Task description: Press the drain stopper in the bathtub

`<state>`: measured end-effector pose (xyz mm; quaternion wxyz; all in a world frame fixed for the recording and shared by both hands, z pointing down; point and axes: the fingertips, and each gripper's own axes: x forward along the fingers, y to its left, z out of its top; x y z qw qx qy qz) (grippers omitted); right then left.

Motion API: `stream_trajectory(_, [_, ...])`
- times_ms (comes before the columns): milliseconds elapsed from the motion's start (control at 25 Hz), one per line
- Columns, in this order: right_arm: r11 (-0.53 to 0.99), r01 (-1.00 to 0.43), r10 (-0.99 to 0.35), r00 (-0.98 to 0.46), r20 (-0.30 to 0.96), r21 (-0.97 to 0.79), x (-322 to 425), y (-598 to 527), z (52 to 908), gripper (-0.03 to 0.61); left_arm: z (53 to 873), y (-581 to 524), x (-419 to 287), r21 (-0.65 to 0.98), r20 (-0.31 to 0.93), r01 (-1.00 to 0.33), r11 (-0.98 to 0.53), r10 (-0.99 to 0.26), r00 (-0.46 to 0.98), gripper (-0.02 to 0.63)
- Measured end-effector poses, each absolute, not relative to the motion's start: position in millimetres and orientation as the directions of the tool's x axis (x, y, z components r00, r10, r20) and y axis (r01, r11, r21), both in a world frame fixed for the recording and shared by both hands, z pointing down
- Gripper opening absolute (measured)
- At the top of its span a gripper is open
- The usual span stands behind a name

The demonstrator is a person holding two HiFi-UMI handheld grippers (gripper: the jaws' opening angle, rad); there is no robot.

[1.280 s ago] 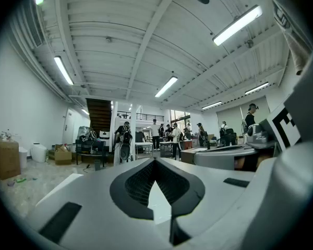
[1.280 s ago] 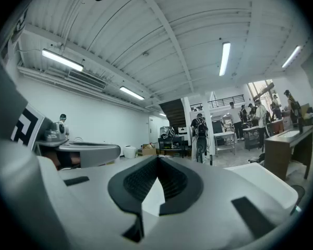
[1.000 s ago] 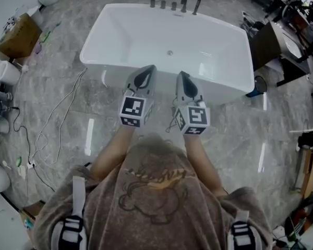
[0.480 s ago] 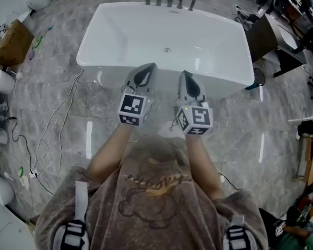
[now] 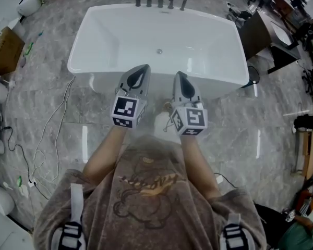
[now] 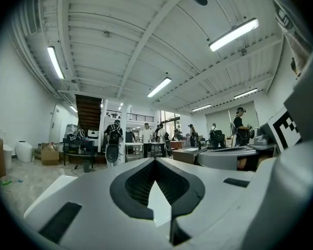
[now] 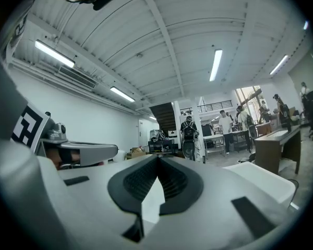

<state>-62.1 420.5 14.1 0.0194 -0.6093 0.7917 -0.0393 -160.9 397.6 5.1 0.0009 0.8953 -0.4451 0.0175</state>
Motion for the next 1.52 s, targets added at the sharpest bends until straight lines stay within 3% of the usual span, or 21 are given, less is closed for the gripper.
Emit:
stream_trajectory(880, [0.304,-0.946,-0.95,-0.31,0.034,-0.112,-34.7,282.4,25.2,-0.002,10.6,268.6,-117.2,-0.01,0.056,-0.793,-0.609,-0.793,0.607,-0.002])
stream_trajectory(1520, [0.363,-0.925,-0.928,-0.37,0.047,-0.114,25.3,156.2,17.3,-0.002,-1.7,153.6,-51.8,-0.026,0.056,-0.804,-0.594,-0.804,0.592,-0.001])
